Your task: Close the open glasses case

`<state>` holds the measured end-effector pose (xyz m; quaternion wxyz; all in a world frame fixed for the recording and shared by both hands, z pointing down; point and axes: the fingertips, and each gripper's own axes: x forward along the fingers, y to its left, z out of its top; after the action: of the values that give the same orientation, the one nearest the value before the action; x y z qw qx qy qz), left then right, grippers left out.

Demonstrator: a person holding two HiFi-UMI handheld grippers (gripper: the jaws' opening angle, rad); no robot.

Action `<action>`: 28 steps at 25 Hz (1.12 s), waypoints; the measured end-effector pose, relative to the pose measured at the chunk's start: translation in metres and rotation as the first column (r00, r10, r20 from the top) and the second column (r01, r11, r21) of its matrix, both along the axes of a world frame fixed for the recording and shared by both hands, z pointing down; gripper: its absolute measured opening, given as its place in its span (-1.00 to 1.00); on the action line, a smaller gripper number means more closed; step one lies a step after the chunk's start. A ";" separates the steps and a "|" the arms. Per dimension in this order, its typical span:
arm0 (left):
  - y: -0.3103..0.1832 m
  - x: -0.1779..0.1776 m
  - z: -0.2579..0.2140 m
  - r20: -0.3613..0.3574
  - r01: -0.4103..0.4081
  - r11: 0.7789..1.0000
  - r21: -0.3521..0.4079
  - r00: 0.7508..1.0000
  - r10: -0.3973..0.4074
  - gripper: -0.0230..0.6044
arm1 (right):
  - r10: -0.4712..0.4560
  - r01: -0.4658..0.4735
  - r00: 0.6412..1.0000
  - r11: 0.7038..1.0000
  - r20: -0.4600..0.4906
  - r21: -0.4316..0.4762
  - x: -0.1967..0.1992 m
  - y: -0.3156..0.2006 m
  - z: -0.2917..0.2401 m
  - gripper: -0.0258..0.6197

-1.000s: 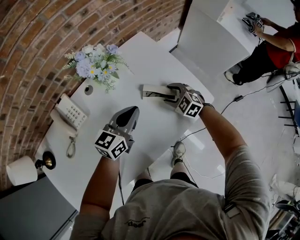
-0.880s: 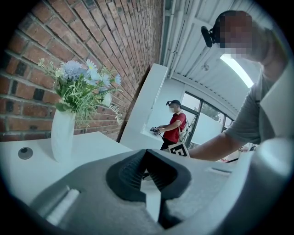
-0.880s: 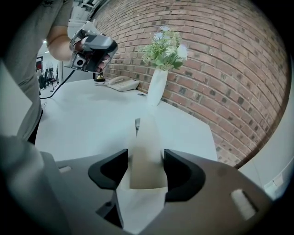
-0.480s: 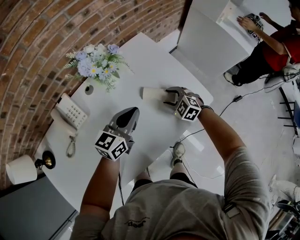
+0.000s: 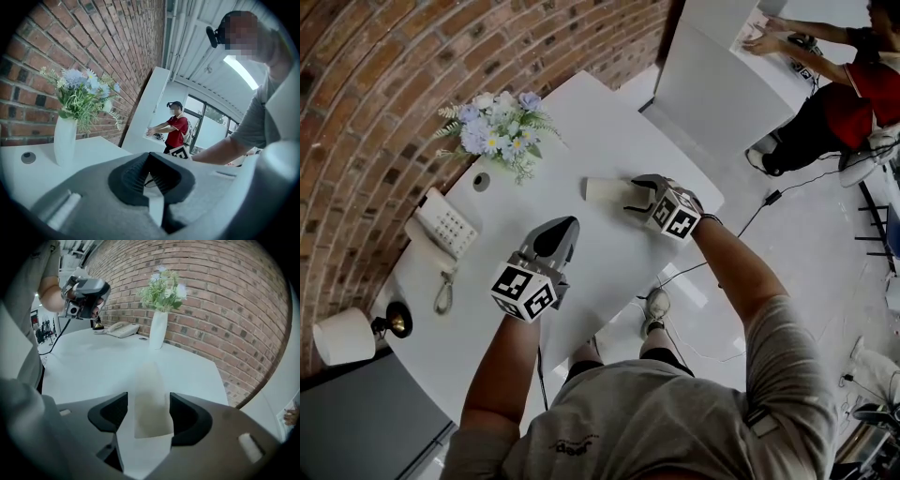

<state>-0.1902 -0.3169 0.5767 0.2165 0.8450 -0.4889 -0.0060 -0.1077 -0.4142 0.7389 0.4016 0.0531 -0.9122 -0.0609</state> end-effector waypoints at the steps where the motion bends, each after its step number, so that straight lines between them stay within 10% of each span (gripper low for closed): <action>1: 0.001 0.000 -0.002 0.000 0.000 1.000 0.001 1.000 0.000 -0.93 | 0.013 -0.012 1.000 1.000 0.019 -0.012 -0.001 0.000 -0.005 -0.02; 15: 0.014 0.008 -0.060 0.028 -0.003 0.999 0.052 1.000 0.002 -0.93 | 0.186 -0.167 0.948 0.982 0.256 -0.093 0.036 0.020 -0.121 -0.21; 28: 0.040 0.039 -0.129 -0.004 -0.035 0.996 0.087 0.999 0.035 -0.93 | 0.423 -0.391 0.791 0.905 0.442 -0.167 0.112 0.064 -0.244 -0.57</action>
<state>-0.1513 -0.2768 0.4473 0.1810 0.8621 -0.4727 -0.0257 0.0038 -0.3498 0.4945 0.1745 0.2476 -0.9503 0.0723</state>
